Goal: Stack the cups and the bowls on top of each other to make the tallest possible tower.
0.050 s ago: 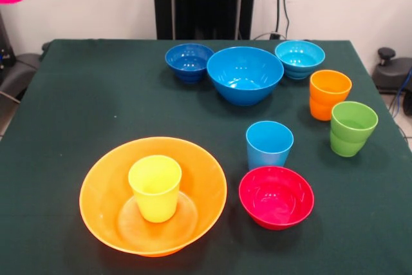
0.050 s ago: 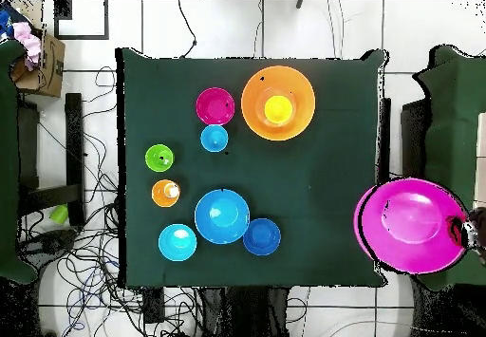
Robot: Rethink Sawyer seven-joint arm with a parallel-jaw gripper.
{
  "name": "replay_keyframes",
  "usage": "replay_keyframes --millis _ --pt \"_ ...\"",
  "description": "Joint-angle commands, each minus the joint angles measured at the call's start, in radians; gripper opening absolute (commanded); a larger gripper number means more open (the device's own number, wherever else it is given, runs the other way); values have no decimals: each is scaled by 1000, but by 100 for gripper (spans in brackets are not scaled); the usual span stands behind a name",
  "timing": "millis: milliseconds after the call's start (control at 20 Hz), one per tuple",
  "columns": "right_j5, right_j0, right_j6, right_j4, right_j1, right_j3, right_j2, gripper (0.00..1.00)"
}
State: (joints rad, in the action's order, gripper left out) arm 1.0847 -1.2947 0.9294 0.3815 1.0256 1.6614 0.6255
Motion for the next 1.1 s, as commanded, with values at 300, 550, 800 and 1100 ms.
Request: replay_keyframes --millis 300,550,800,1100 --pt "-100 146 222 -80 125 246 -84 0" --pt "-196 202 294 -60 108 296 -123 0" --pt "-317 276 379 -10 68 338 -176 0" --pt "-449 343 459 21 17 386 -239 0"
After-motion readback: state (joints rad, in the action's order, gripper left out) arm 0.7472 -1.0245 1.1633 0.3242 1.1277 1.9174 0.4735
